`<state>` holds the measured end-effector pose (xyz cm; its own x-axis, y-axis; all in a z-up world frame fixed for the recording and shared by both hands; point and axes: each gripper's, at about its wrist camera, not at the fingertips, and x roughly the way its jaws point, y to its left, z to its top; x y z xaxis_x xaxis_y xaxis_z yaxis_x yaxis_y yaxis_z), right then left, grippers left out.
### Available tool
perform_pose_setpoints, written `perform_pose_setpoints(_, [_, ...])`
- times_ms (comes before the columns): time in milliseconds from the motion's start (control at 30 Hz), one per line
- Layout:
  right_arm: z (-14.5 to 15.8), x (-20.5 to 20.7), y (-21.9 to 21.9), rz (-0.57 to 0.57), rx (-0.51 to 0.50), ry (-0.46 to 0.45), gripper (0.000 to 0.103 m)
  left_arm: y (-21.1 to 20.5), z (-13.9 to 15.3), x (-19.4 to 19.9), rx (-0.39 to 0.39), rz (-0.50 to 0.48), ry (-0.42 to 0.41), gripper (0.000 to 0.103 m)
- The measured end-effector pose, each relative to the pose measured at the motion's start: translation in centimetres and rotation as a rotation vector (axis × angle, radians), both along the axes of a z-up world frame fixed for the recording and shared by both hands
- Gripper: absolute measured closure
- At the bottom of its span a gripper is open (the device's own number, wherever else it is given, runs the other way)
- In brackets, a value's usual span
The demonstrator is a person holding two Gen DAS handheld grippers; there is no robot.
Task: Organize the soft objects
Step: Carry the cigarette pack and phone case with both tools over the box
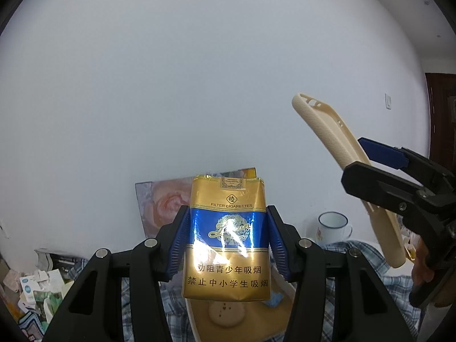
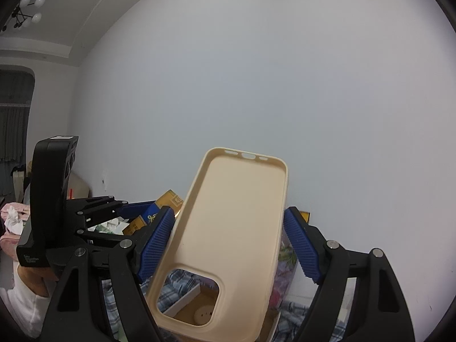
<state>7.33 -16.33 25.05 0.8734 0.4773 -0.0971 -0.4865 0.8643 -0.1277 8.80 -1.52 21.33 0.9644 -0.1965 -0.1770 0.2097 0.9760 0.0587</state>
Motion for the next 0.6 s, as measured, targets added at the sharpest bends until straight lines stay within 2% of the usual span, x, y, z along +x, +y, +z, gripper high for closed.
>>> perform_pose_setpoints(267, [-2.2,3.2,0.0,0.005,0.019,0.048,0.025,0.5,-0.9,2.8,-0.010,0.004,0.029,0.048])
perform_pose_setpoints(600, [-6.6,8.2,0.4,0.016,0.042,0.203,0.025,1.3,-4.2,7.6,-0.005,0.020,0.131,0.048])
